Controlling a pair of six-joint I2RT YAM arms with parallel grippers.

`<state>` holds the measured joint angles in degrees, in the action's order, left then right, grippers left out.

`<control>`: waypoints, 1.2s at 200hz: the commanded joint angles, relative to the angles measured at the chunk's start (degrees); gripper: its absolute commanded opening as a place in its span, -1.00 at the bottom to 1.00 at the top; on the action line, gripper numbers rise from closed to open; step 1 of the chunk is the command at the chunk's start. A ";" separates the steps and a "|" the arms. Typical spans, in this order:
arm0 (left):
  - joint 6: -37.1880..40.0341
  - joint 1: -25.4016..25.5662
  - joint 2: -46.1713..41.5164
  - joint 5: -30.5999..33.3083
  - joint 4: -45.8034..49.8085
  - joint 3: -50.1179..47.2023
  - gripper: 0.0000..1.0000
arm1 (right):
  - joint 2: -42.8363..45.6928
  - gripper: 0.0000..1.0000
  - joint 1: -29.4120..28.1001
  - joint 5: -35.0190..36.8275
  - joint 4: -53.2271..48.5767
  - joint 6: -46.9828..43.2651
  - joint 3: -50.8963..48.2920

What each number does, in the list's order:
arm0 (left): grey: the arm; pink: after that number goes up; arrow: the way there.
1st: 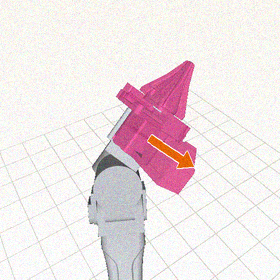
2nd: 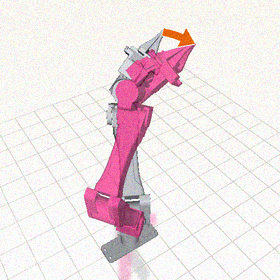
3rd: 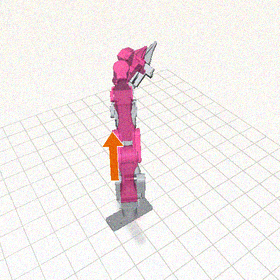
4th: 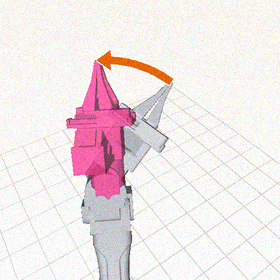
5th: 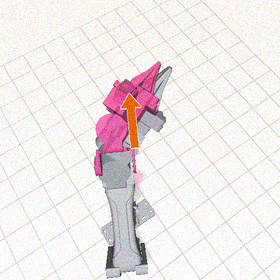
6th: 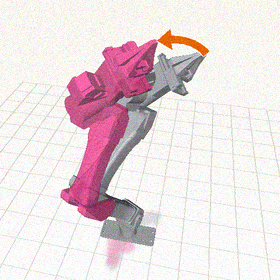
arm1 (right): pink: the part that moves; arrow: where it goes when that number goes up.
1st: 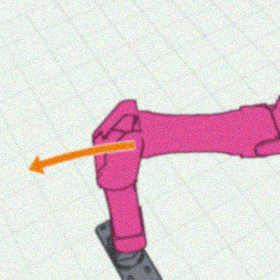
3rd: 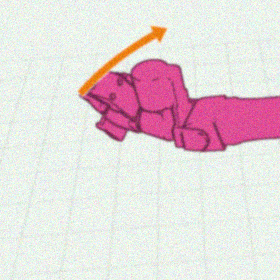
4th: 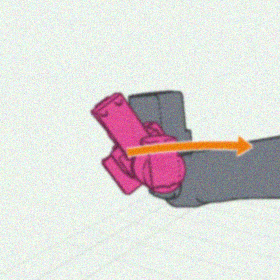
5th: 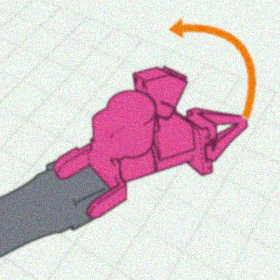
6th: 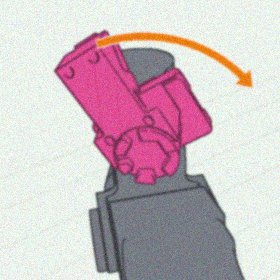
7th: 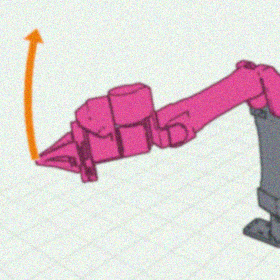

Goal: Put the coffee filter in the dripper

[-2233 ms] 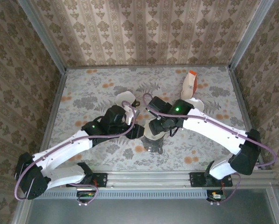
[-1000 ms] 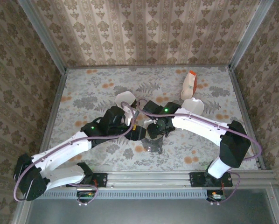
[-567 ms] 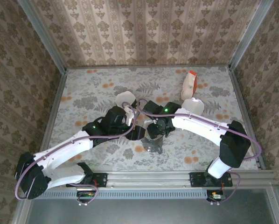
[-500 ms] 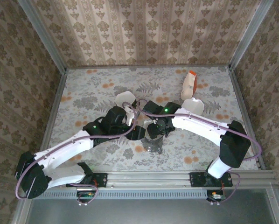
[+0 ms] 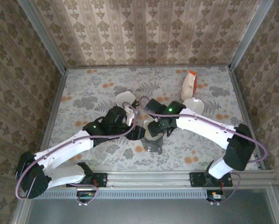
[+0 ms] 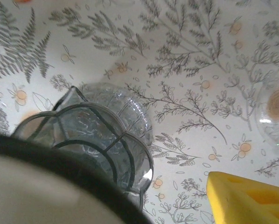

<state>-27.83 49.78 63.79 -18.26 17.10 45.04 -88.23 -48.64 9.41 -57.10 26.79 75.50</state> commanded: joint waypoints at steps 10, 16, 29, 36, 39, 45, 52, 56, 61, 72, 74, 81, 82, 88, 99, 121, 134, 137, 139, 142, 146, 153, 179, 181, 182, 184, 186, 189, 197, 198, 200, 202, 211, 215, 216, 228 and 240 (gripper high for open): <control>0.24 -0.30 0.11 -0.11 0.93 0.34 0.16 | 5.24 0.48 0.12 4.74 -3.76 -0.33 2.72; 0.24 -0.30 0.10 -0.15 0.80 0.32 0.16 | 5.93 0.48 0.21 5.07 -4.16 -0.26 2.67; 0.05 -0.36 0.19 -0.20 0.59 0.23 0.16 | 6.89 0.46 0.21 5.76 -4.98 -0.16 2.46; -0.02 -0.30 0.15 -0.24 0.48 0.23 0.16 | 7.15 0.43 0.21 5.88 -5.38 -0.08 2.22; 0.01 -0.32 0.19 -0.27 0.48 0.15 0.16 | 7.23 0.42 0.21 5.91 -5.53 -0.07 2.15; -0.02 -0.30 0.26 -0.28 0.39 0.14 0.16 | 7.18 0.40 0.21 6.00 -5.85 -0.02 2.06; -0.05 -0.33 0.28 -0.28 0.39 0.14 0.16 | 7.09 0.36 0.19 6.26 -6.21 0.09 1.86; -0.07 -0.30 0.28 -0.28 0.39 0.14 0.16 | 7.02 0.32 0.25 6.48 -6.42 0.15 1.80; -0.03 -0.30 0.28 -0.28 0.43 0.14 0.15 | 7.10 0.28 0.22 6.82 -6.60 0.27 1.69; -0.04 -0.34 0.27 -0.28 0.39 0.09 0.15 | 7.41 0.19 0.18 7.62 -6.58 0.54 1.28; -0.10 -0.35 0.28 -0.28 0.39 0.13 0.15 | 7.51 0.18 0.21 7.77 -6.50 0.55 1.19; -0.03 -0.30 0.35 -0.28 0.43 0.14 0.15 | 7.71 0.14 0.23 8.11 -6.28 0.59 0.96; -0.03 -0.30 0.36 -0.28 0.41 0.14 0.15 | 7.76 0.13 0.22 8.18 -6.27 0.61 0.91; -0.07 -0.36 0.37 -0.28 0.39 0.14 0.14 | 7.74 0.11 0.30 8.33 -6.12 0.72 0.81; -0.09 -0.31 0.46 -0.35 0.48 0.14 0.13 | 7.57 0.08 0.25 8.45 -6.01 0.81 0.78; 0.15 -0.32 0.63 -0.37 0.59 0.22 0.12 | 6.85 0.04 0.22 8.75 -6.01 0.99 1.05; 0.06 -0.34 0.65 -0.37 0.52 0.10 0.12 | 6.62 0.04 0.23 8.84 -5.92 0.99 1.18; 0.02 -0.30 0.64 -0.37 0.50 0.13 0.12 | 6.63 0.03 0.17 8.84 -5.92 0.92 1.22; -0.02 -0.30 0.63 -0.37 0.48 0.14 0.12 | 6.64 0.03 0.23 8.91 -5.85 0.86 1.29; 0.03 -0.30 0.63 -0.37 0.41 0.08 0.12 | 6.66 0.04 0.22 8.95 -5.75 0.82 1.28; -0.03 -0.30 0.63 -0.37 0.41 0.05 0.12 | 6.81 0.05 0.22 8.80 -5.54 0.66 1.31; -0.03 -0.30 0.55 -0.37 0.39 0.03 0.12 | 7.41 0.09 0.17 8.43 -4.75 0.28 1.07; -0.07 -0.31 0.55 -0.28 0.37 0.05 0.13 | 9.96 0.31 0.19 7.99 -2.78 -0.33 0.77; -0.06 -0.34 0.55 -0.28 0.32 0.05 0.13 | 10.10 0.32 0.21 8.01 -2.69 -0.33 0.78; 0.00 -0.32 0.55 -0.28 0.31 0.05 0.13 | 10.14 0.33 0.17 8.05 -2.68 -0.33 0.78; -0.02 -0.35 0.55 -0.28 0.35 0.05 0.13 | 10.26 0.34 0.16 8.01 -2.65 -0.40 0.78; -0.07 -0.33 0.55 -0.28 0.31 0.05 0.13 | 10.33 0.35 0.18 8.06 -2.55 -0.39 0.78; -0.08 -0.32 0.55 -0.28 0.31 -0.01 0.14 | 10.49 0.37 0.19 8.08 -2.44 -0.42 0.78; -0.07 -0.30 0.47 -0.28 0.38 0.05 0.17 | 10.99 0.41 0.21 8.13 -2.11 -0.34 0.72; -0.05 -0.34 0.46 -0.28 0.34 0.05 0.17 | 11.03 0.41 0.21 8.15 -2.08 -0.33 0.71; -0.08 -0.37 0.46 -0.22 0.29 0.05 0.18 | 11.23 0.42 0.19 8.16 -1.99 -0.27 0.70; -0.04 -0.34 0.46 -0.20 0.25 0.05 0.19 | 11.34 0.43 0.21 8.30 -1.86 -0.23 0.70; -0.03 -0.30 0.30 -0.11 0.14 0.05 0.24 | 12.11 0.46 0.21 8.47 -1.26 -0.07 0.48; -0.06 -0.30 0.22 -0.06 0.18 0.05 0.25 | 12.46 0.46 0.21 8.49 -0.84 0.03 0.31; -0.05 -0.34 0.21 -0.04 0.15 0.05 0.26 | 12.50 0.46 0.21 8.46 -0.74 0.07 0.29; -0.11 -0.33 0.03 0.06 0.04 0.14 0.29 | 13.80 0.48 0.20 8.68 0.56 0.43 -0.21; -0.11 -0.35 -0.22 0.07 -0.11 0.13 0.32 | 15.31 0.48 0.21 9.00 2.33 0.93 -1.09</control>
<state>-27.90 49.76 63.81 -18.22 16.75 45.01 -76.14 -48.62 16.34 -58.15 27.00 76.31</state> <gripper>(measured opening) 0.650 0.738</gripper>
